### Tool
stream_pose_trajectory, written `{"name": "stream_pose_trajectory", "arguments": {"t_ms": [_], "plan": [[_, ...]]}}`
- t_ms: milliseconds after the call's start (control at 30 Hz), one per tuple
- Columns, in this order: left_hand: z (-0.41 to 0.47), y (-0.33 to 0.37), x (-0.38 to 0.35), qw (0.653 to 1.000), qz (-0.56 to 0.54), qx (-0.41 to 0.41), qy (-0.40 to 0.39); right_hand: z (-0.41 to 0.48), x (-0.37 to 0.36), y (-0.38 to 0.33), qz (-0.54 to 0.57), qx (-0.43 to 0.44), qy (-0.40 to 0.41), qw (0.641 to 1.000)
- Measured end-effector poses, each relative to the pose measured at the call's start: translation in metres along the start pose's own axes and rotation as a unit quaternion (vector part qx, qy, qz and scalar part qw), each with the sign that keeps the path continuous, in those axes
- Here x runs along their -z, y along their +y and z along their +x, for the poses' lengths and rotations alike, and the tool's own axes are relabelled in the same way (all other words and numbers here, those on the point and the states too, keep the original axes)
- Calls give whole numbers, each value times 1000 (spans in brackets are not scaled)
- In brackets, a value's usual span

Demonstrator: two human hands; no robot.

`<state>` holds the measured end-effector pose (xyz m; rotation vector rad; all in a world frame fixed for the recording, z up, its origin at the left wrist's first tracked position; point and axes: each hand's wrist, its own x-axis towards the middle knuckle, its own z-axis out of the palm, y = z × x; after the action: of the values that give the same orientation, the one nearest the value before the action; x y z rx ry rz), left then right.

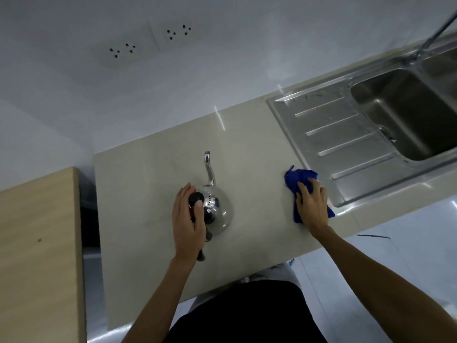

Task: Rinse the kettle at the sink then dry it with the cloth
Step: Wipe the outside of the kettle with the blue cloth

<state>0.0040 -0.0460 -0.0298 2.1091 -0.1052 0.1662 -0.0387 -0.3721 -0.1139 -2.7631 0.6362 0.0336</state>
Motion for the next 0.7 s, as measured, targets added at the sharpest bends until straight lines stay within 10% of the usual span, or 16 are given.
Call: {"name": "stream_pose_trajectory", "arguments": {"t_ms": [267,433,700], "plan": [[2,7,0,1000,7,2,13,4,-6,-110,248,13,-98,964],[2,11,-4,998,47,22,19,-1,-2,-176,474,-66,-225,849],[3,12,-5,997,66,3,29,-35,1,-203,503,-32,-75,861]]}}
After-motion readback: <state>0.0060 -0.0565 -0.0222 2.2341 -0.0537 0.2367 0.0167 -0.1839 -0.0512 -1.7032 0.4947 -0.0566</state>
